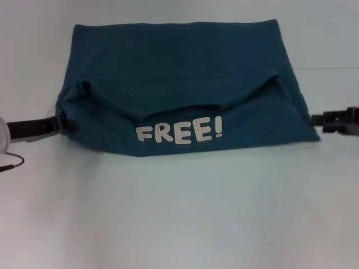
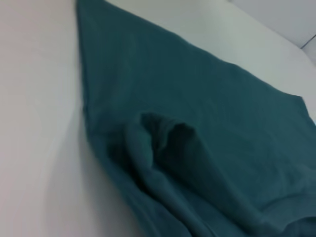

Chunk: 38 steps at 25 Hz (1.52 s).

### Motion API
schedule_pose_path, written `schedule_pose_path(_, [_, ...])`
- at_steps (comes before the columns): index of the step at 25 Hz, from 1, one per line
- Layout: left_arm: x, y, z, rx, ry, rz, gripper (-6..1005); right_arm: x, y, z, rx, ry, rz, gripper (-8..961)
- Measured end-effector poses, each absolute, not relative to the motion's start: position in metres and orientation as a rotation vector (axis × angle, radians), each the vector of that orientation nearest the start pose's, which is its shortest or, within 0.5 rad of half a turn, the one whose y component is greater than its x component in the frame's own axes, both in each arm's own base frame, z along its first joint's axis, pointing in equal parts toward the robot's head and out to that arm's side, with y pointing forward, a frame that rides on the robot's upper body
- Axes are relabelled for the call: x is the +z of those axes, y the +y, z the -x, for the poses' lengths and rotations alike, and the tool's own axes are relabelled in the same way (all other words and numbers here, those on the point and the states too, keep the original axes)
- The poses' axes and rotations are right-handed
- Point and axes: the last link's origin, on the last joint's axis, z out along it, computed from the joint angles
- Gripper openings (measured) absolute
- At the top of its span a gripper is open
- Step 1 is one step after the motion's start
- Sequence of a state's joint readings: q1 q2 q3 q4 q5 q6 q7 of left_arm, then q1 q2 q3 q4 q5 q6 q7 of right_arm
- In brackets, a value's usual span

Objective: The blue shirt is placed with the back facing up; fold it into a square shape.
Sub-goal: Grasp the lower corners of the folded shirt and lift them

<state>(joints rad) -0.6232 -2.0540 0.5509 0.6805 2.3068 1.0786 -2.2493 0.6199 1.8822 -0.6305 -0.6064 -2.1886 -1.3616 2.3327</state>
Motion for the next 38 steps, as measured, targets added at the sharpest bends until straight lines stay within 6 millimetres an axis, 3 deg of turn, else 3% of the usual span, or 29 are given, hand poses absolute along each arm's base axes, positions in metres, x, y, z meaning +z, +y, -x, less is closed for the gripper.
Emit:
schedule_pose_path(5, [0.036,0.399,0.309,-0.488,-1.564,1.966,30,0.086,0.410,-0.294,0.326,1.603,2.116,595])
schedule_pose_path(13, [0.037,0.402,0.306,-0.494,-1.558,1.973,30,0.060,0.428,-0.278,0.071,1.418,2.190,620])
schedule_pose_path(28, [0.033,0.404,0.300,-0.503,-1.555,1.984,29,0.052,0.430,-0.284,0.042,1.374,2.156,661])
schedule_pose_path(38, [0.031,0.404,0.301,-0.506,-1.562,1.982,29,0.032,0.429,-0.291,-0.002,1.323,2.131,665])
